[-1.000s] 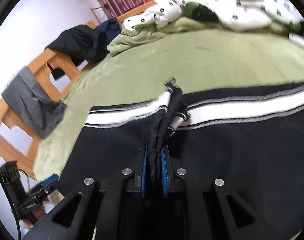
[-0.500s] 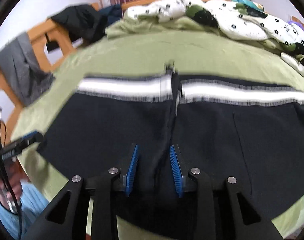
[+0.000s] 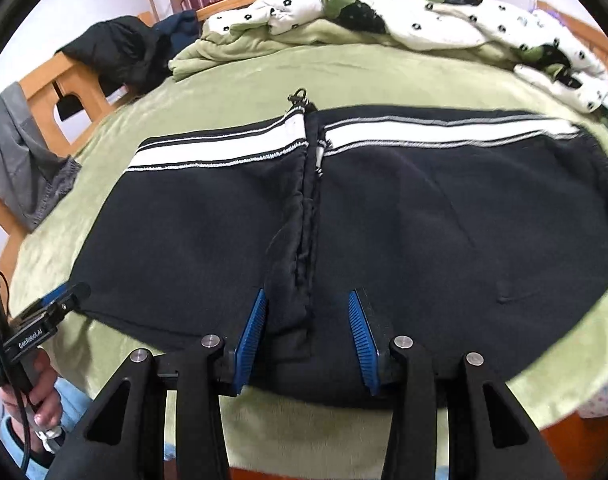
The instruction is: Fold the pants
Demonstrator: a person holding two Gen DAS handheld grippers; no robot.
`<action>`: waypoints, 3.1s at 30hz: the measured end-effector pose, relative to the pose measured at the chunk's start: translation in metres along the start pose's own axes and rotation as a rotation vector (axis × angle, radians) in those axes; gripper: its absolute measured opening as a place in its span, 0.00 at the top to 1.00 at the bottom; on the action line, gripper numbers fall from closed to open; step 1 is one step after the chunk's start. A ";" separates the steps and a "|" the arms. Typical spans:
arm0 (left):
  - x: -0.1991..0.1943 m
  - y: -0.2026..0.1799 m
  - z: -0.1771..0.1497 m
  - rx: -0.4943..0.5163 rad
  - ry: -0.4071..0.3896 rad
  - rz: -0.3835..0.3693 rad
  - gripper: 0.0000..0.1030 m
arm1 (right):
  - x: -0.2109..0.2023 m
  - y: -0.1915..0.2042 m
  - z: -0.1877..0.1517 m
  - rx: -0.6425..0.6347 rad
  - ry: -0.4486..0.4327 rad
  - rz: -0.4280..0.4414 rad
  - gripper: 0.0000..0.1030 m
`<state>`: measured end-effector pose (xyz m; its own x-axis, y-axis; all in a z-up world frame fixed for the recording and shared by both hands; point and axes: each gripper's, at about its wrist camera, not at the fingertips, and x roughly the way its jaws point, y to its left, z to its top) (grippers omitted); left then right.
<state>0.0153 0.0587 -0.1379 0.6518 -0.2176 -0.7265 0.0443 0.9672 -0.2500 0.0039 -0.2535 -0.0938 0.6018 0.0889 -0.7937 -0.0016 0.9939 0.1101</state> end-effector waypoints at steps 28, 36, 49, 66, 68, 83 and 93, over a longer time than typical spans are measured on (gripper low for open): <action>-0.014 -0.002 0.019 -0.136 -0.001 -0.142 0.27 | -0.065 -0.046 -0.029 0.177 -0.116 -0.164 0.57; -0.013 -0.014 0.016 -0.121 0.002 -0.123 0.27 | -0.056 -0.057 -0.027 0.217 -0.137 -0.132 0.57; -0.021 -0.024 0.009 -0.094 -0.078 -0.076 0.27 | -0.060 -0.099 -0.017 0.258 -0.165 -0.130 0.57; -0.019 -0.011 0.010 -0.100 -0.096 -0.066 0.27 | -0.060 -0.121 -0.015 0.278 -0.169 -0.195 0.57; -0.019 -0.008 0.014 -0.124 -0.085 -0.076 0.27 | -0.058 -0.120 -0.012 0.296 -0.172 -0.199 0.57; -0.046 -0.023 0.028 -0.141 -0.126 -0.122 0.27 | -0.035 -0.074 0.014 0.250 -0.174 -0.169 0.54; -0.066 -0.045 0.032 -0.120 -0.150 -0.148 0.27 | -0.034 -0.068 0.009 0.203 -0.198 -0.206 0.53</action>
<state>-0.0060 0.0336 -0.0581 0.7504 -0.3253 -0.5754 0.0635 0.9020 -0.4271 -0.0090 -0.3247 -0.0689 0.7166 -0.1462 -0.6820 0.2825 0.9548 0.0922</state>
